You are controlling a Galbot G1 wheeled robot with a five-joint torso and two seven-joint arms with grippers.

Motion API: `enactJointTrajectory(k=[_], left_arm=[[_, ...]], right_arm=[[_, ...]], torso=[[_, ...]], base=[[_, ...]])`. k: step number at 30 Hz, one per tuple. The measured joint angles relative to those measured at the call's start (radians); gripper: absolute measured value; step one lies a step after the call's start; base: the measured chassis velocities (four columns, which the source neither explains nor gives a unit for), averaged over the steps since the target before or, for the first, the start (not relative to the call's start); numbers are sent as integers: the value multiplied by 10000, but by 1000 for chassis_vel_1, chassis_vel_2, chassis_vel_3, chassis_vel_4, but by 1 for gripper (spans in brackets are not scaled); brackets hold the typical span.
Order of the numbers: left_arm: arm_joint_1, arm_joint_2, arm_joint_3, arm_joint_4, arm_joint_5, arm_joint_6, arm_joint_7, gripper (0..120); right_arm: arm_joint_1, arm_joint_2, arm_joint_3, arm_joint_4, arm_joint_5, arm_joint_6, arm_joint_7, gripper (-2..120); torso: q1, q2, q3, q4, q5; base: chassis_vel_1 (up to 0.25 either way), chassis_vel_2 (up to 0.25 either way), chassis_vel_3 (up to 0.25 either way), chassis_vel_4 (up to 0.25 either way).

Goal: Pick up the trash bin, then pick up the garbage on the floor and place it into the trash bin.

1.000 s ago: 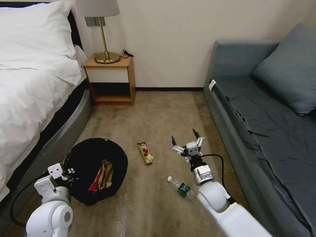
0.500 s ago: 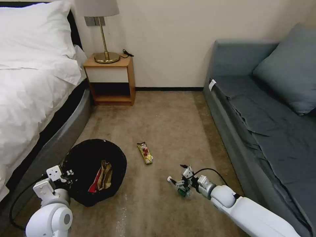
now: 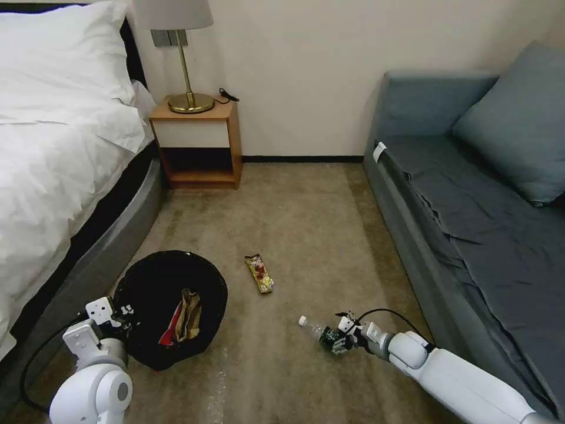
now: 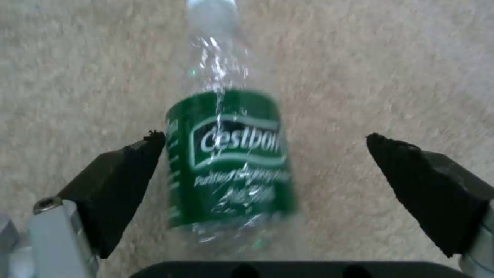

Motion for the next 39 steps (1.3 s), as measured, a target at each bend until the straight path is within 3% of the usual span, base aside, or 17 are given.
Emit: enactJointTrajectory(k=[5, 8, 22, 32, 39], left_arm=[[-5, 1, 6, -5, 16, -1, -1, 3], [12, 14, -13, -33, 19, -2, -9, 3], [3, 12, 31, -36, 42, 18, -19, 3], [-33, 33, 39, 56, 46, 19, -22, 3], [-77, 27, 184, 170, 119, 19, -23, 3]], right_arm=[[-47, 235, -45, -504, -236, 405, 81, 97], [-86, 371, -45, -812, -418, 744, 146, 75], [-406, 265, 244, -571, -411, 1044, 280, 28], [-548, -27, 722, 465, 208, 1093, 551, 22], [-29, -672, 1298, 3552, 1950, 582, 1219, 22]], torso=[[0, 0, 0, 0, 0], [0, 0, 0, 0, 0], [0, 0, 0, 0, 0], [0, 0, 0, 0, -1], [0, 0, 0, 0, -3]], base=[[0, 0, 0, 0], [0, 0, 0, 0], [0, 0, 0, 0], [0, 0, 0, 0], [0, 0, 0, 0]])
